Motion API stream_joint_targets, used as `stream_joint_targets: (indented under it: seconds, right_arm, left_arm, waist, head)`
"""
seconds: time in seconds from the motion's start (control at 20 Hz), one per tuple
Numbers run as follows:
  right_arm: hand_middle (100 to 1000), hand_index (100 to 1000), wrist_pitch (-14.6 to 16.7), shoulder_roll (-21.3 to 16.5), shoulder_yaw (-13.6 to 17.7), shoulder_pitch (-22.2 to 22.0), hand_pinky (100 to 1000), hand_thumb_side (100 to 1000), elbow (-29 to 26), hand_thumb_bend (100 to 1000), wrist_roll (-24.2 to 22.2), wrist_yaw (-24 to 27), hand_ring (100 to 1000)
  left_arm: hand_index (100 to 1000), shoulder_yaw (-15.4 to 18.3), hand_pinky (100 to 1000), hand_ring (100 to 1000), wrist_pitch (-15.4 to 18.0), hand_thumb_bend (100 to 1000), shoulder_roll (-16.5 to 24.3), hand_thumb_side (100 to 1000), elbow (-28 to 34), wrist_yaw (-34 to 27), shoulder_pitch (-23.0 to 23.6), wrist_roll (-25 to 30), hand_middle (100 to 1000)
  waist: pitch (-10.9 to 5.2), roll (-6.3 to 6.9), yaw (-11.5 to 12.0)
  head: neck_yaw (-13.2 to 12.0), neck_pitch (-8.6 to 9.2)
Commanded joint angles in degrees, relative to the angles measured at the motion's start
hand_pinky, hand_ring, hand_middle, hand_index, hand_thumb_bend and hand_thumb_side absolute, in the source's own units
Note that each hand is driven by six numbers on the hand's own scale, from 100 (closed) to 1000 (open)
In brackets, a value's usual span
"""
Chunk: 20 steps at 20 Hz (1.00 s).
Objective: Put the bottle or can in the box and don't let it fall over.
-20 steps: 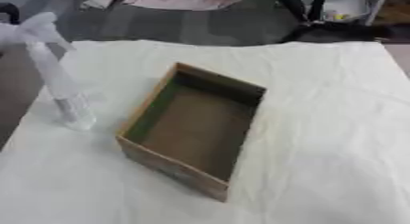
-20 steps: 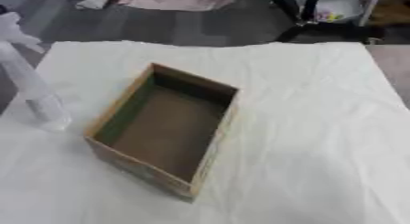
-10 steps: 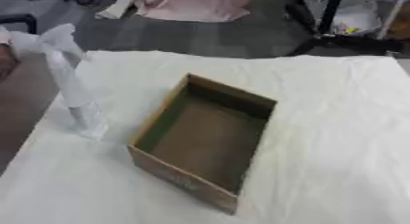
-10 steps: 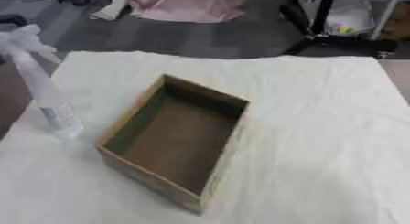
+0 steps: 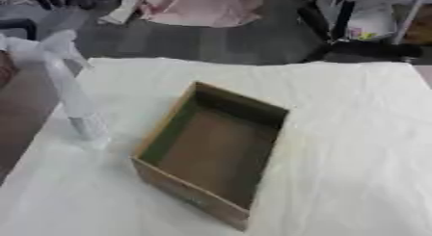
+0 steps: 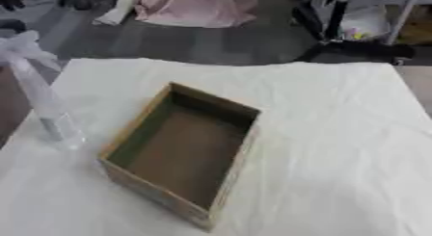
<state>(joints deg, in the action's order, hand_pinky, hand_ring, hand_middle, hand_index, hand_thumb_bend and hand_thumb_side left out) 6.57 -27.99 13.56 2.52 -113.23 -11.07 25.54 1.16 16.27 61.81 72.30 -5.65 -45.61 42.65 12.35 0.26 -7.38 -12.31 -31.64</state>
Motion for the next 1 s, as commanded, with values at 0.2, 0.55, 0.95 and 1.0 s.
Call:
stream_joint_targets:
  seconds: [0.2, 0.55, 0.95, 1.0]
  right_arm:
    - [1000, 934, 0.09, -1.56, 0.21, 0.46, 947, 447, -1.36, 425, -0.26, 0.34, 950]
    - [1000, 934, 0.12, -1.41, 0.21, 0.43, 947, 447, -1.36, 425, -0.29, 0.29, 950]
    - [1000, 934, 0.14, -1.26, 0.19, 0.44, 947, 447, -1.36, 425, -0.33, 0.25, 950]
    - [1000, 934, 0.14, -1.24, 0.19, 0.44, 947, 447, -1.36, 425, -0.34, 0.24, 950]
  left_arm:
    - [900, -0.59, 712, 724, 0.32, 160, 0.60, 816, -0.68, 1.54, -1.43, 1.04, 730]
    - [899, -1.06, 711, 724, 0.66, 161, 0.31, 821, -1.64, 2.98, -1.00, 1.47, 729]
    - [916, -1.10, 735, 760, 1.46, 218, 0.60, 790, -2.20, 2.61, 0.29, 1.98, 747]
    - [916, -1.05, 736, 761, 1.56, 222, 0.70, 780, -2.26, 2.61, 0.46, 2.17, 744]
  waist:
    - [-0.72, 0.09, -0.06]
    - [-0.57, -0.05, -0.17]
    - [-0.42, -0.19, -0.29]
    - [-0.40, -0.20, -0.30]
  head:
    - [0.05, 0.44]
    - [0.02, -0.02]
    - [0.10, -0.38]
    - [0.10, -0.41]
